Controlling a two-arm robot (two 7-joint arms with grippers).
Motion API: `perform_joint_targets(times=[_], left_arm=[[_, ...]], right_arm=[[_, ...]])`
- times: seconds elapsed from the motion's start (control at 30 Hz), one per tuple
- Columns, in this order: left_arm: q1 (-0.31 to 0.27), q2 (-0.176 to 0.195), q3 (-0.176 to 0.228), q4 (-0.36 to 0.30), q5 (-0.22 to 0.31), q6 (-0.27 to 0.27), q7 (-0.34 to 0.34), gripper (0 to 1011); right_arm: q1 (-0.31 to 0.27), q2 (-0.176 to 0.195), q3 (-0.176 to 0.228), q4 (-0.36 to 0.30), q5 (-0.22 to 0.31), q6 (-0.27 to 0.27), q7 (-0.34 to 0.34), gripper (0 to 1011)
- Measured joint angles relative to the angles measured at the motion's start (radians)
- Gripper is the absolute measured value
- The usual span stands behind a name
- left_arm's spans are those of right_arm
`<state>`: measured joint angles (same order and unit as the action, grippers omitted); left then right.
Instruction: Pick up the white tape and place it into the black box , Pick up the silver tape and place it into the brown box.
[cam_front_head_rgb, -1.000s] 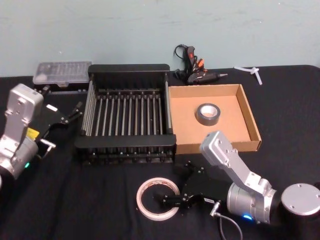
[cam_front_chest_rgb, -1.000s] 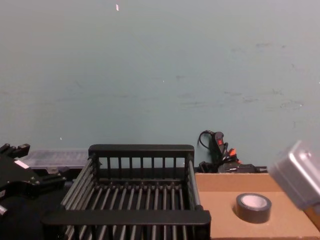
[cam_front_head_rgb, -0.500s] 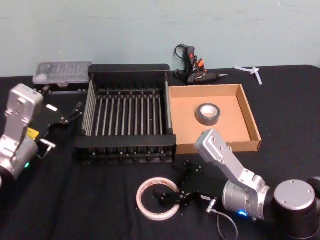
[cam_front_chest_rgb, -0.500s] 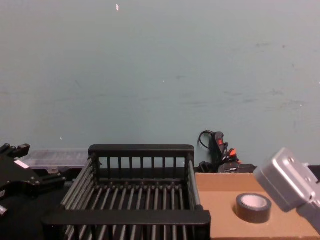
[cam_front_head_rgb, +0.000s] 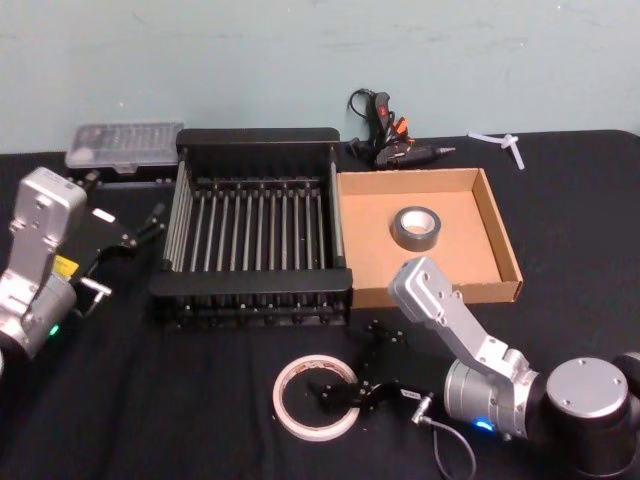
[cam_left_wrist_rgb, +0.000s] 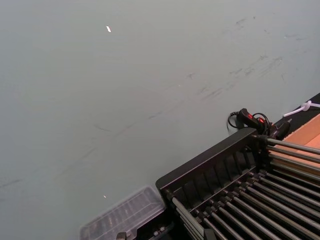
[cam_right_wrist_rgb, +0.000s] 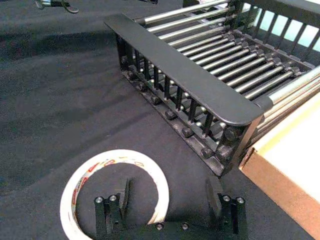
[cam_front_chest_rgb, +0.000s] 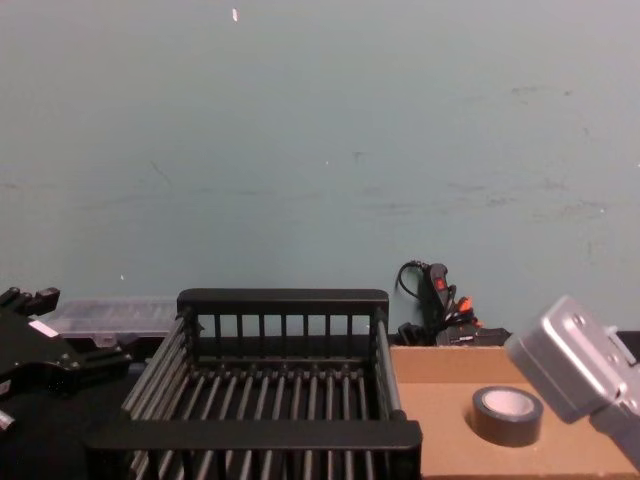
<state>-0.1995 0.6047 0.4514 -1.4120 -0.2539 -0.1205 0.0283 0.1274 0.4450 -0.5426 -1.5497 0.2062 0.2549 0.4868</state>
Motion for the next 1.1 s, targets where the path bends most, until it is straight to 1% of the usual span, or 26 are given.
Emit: perform_joint_targets(times=[0.4,1.1], left_arm=[[0.0,0.0,0.0,0.0,0.0,0.0,0.0,1001],[0.0,0.0,0.0,0.0,0.0,0.0,0.0,1001]], right_arm=[[-0.006,0.004,-0.007,-0.008,-0.004,-0.014,-0.001,1002],[-0.008,0.0,-0.007,-0.002,-0.019,-0.011,-0.006,1002]])
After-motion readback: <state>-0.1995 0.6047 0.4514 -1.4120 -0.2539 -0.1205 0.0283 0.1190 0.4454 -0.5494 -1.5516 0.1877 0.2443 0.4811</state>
